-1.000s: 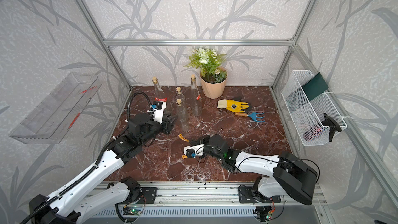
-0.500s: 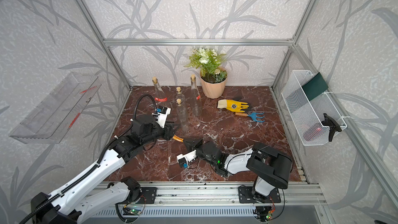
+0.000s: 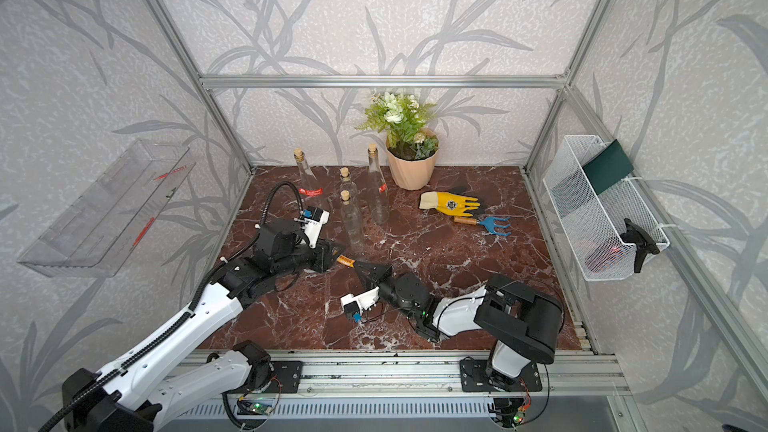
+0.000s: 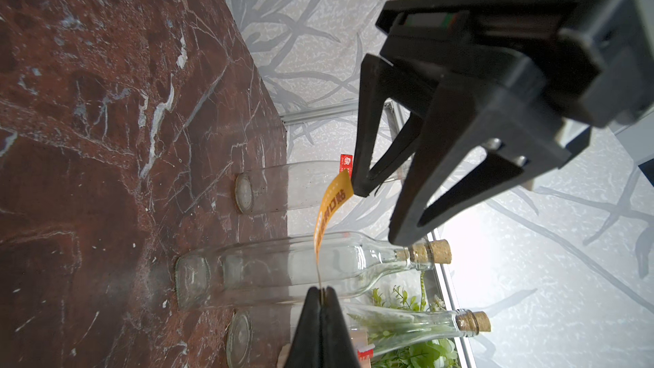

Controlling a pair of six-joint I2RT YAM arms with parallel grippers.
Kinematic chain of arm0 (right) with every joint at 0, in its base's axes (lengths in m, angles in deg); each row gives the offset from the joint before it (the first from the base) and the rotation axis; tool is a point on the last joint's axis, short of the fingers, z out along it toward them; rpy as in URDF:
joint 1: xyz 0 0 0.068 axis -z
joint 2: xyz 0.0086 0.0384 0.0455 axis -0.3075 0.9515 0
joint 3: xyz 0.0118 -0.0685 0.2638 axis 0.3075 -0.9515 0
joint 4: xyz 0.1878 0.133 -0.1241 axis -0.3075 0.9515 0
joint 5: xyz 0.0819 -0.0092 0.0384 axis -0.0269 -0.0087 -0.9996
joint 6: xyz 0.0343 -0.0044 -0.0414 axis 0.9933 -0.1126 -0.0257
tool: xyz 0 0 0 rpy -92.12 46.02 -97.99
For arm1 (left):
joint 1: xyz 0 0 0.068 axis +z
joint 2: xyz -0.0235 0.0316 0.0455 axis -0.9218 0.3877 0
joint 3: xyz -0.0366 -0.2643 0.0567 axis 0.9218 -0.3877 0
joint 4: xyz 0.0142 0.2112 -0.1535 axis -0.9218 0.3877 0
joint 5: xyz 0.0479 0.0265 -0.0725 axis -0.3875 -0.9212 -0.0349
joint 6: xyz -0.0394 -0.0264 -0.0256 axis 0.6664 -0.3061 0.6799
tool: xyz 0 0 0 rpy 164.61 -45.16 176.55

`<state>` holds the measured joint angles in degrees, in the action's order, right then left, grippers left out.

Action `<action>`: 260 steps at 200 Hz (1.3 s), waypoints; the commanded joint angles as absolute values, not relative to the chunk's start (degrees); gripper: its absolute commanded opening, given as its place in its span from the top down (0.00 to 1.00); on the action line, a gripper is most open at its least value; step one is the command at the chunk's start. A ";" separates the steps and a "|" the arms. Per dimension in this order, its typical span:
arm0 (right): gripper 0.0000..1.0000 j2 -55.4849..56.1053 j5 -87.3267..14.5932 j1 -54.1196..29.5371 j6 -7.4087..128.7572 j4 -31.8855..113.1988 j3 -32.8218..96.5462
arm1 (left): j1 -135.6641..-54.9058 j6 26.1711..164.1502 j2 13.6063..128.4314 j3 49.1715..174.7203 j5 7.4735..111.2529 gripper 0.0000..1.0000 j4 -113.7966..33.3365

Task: Remove the label from the bottle
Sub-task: Place the label at the center of the board.

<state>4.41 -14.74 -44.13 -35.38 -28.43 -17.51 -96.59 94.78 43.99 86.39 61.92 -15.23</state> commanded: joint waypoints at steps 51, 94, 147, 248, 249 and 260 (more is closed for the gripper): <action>1.00 3.37 -13.56 -44.83 -36.62 -31.90 -17.98 | -93.56 97.96 45.23 88.05 69.30 0.62 -12.24; 1.00 3.44 -13.38 -44.85 -36.57 -31.95 -17.92 | -92.91 98.58 44.91 87.90 69.55 0.74 -11.74; 1.00 3.64 -13.29 -44.92 -36.34 -32.03 -17.87 | -92.75 99.21 44.60 87.50 69.11 0.92 -11.75; 0.47 3.70 -13.38 -45.53 -35.01 -31.63 -17.99 | -92.76 102.75 42.28 83.11 67.84 1.00 -16.71; 0.46 3.71 -13.38 -45.54 -34.97 -31.66 -18.04 | -92.76 102.83 42.27 83.08 67.82 1.00 -16.80; 0.39 3.39 -13.36 -45.68 -34.29 -31.37 -18.41 | -92.75 103.60 41.87 82.13 67.60 1.00 -18.33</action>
<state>4.39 -13.87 -45.09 -36.02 -30.23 -17.51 -92.94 101.12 43.40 84.07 68.52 -14.73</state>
